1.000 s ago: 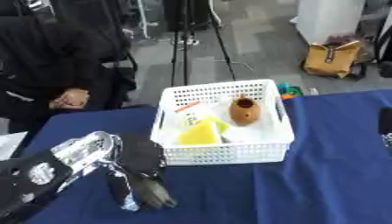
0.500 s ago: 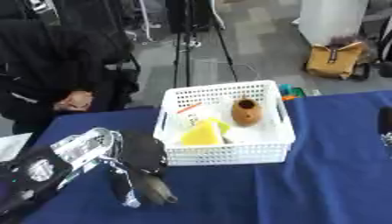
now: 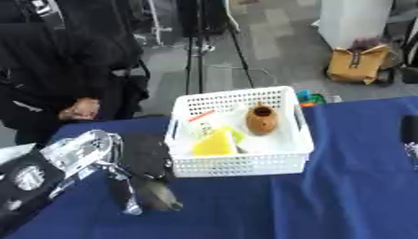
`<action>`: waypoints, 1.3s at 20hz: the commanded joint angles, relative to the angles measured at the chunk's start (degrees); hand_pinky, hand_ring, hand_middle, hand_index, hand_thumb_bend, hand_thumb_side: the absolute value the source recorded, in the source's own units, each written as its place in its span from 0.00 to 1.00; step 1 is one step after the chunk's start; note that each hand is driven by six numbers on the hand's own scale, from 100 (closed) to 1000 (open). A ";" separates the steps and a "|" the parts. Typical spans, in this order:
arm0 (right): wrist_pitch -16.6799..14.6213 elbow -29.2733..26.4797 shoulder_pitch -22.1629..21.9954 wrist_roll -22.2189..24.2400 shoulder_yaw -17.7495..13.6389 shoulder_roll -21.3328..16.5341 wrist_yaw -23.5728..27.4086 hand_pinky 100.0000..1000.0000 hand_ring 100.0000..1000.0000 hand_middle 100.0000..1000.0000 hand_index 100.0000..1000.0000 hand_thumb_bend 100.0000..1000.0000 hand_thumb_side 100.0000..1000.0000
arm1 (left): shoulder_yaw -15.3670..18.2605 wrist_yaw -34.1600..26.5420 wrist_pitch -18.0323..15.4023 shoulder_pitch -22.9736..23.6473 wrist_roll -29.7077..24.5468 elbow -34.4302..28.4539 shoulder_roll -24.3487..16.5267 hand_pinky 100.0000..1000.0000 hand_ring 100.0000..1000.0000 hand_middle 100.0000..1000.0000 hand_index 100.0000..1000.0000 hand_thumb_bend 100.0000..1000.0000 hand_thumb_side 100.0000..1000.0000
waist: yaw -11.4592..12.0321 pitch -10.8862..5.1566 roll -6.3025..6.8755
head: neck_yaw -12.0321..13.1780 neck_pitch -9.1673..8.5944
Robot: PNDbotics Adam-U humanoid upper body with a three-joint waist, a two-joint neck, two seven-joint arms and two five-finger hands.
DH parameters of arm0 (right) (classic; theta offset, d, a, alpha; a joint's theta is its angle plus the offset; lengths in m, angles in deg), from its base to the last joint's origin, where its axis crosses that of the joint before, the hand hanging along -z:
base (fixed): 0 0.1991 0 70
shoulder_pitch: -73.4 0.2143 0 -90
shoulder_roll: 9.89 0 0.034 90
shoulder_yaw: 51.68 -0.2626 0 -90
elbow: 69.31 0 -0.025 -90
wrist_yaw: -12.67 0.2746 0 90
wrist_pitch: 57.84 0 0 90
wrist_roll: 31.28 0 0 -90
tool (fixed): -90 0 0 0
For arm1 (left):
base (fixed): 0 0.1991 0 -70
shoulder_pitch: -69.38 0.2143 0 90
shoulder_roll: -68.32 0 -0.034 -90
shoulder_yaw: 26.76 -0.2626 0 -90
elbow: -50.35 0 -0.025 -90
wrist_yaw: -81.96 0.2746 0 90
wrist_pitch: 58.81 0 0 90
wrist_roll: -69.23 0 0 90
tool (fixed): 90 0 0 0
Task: Pick up objects on the table and place them in the box.
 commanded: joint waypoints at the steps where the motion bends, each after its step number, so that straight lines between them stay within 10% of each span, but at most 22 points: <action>1: 0.31 -0.44 0.61 -0.12 -0.68 -1.40 -0.27 0.67 0.74 0.71 0.93 0.00 1.00 | 2.20 -1.11 -4.47 -0.14 -7.34 -2.79 -3.73 0.80 0.68 0.42 0.59 0.05 0.70 | 0.15 -1.33 -0.16 | -0.10 0.29; 14: 0.47 -0.49 0.46 -0.13 -0.77 -1.66 -0.40 0.68 0.74 0.71 0.93 0.00 1.00 | 7.28 -3.20 0.63 2.23 -10.47 -10.67 -8.75 0.80 0.68 0.42 0.59 0.14 0.57 | 0.53 -1.33 0.01 | -0.12 0.10; 26: 0.27 -0.29 0.38 -0.13 -0.64 -1.67 -0.48 0.68 0.74 0.71 0.93 0.00 1.00 | 10.17 -0.88 2.99 -5.75 -10.95 -6.72 -4.57 0.81 0.67 0.43 0.59 0.20 0.39 | 0.56 -1.45 -0.12 | -0.02 -0.01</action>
